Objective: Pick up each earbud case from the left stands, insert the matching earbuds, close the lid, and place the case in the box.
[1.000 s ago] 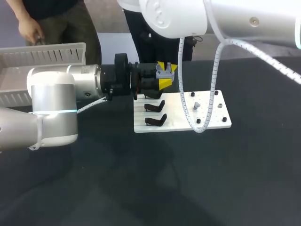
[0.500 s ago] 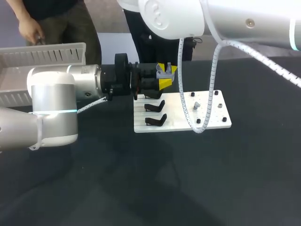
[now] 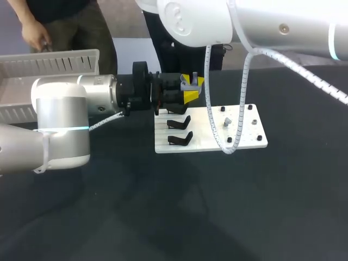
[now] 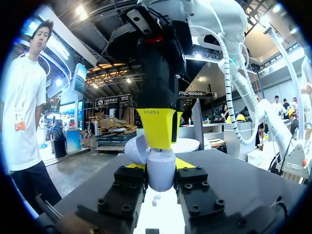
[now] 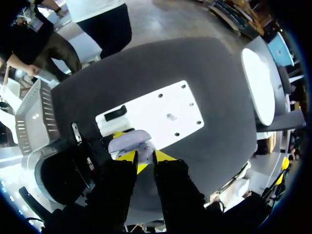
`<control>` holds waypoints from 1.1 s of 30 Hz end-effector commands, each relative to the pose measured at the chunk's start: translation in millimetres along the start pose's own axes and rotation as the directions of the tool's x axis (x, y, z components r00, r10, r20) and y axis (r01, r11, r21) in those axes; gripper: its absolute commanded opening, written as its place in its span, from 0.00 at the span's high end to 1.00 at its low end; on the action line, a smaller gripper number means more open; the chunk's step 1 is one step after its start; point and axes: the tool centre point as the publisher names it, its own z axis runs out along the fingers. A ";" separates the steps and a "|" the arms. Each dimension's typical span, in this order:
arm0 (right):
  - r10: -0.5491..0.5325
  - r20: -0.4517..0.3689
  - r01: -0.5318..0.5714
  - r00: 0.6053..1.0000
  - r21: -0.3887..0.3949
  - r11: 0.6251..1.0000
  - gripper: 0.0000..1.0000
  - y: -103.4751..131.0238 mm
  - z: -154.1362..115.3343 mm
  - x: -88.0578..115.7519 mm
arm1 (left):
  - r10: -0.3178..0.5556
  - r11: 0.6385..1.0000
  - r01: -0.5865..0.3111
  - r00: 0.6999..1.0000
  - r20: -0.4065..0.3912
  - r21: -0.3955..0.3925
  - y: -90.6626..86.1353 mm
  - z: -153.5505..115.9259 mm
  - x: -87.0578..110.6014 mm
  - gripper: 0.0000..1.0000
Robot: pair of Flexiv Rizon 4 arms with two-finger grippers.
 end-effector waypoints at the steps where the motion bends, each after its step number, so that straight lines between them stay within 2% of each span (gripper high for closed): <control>1: -0.005 0.012 0.005 1.000 -0.007 1.000 0.44 -0.5 -2.0 1.5 | 0.002 1.000 -0.002 1.000 0.001 -0.001 -0.2 0.1 0.5 1.00; 2: -0.004 0.011 0.004 1.000 -0.009 1.000 0.35 -1.4 -3.7 2.9 | 0.002 1.000 -0.002 1.000 0.001 -0.001 -0.2 0.1 0.5 1.00; 3: -0.011 0.006 0.011 1.000 -0.016 1.000 0.38 -2.6 -5.2 5.1 | 0.002 1.000 -0.002 1.000 0.001 -0.001 -0.2 0.1 0.5 1.00; 4: -0.017 0.029 0.018 0.999 -0.045 0.999 0.36 -3.9 -7.9 7.1 | 0.002 1.000 -0.002 1.000 0.001 -0.001 -0.2 0.1 0.5 1.00; 5: -0.021 0.026 0.022 0.999 -0.057 0.998 0.28 -5.1 -11.3 9.8 | 0.002 1.000 -0.002 1.000 0.001 -0.001 -0.2 0.1 0.5 1.00; 7: -0.038 0.055 0.043 0.998 -0.107 0.993 0.00 -9.6 -16.8 15.5 | 0.002 1.000 -0.002 1.000 0.001 -0.001 -0.2 0.1 0.5 1.00; 10: -0.093 0.114 0.113 0.989 -0.191 0.975 0.00 -18.8 -19.9 26.0 | 0.002 1.000 -0.002 1.000 0.001 -0.001 -0.2 0.1 0.5 1.00; 12: -0.109 0.166 0.143 0.980 -0.205 0.968 0.00 -25.3 -17.5 31.5 | 0.002 1.000 -0.002 1.000 0.001 -0.001 -0.2 0.1 0.5 1.00; 18: -0.116 0.232 0.182 0.966 -0.288 0.940 0.00 -40.2 -18.6 43.4 | 0.002 1.000 -0.002 1.000 0.001 -0.001 -0.2 0.1 0.5 1.00; 27: -0.136 0.278 0.221 0.951 -0.301 0.928 0.00 -63.2 -12.5 57.4 | 0.002 1.000 -0.002 1.000 0.001 -0.001 -0.2 0.1 0.5 1.00; 33: -0.102 0.294 0.178 0.950 -0.247 0.952 0.00 -82.0 4.5 57.6 | 0.002 1.000 -0.002 1.000 0.001 -0.001 -0.2 0.1 0.5 1.00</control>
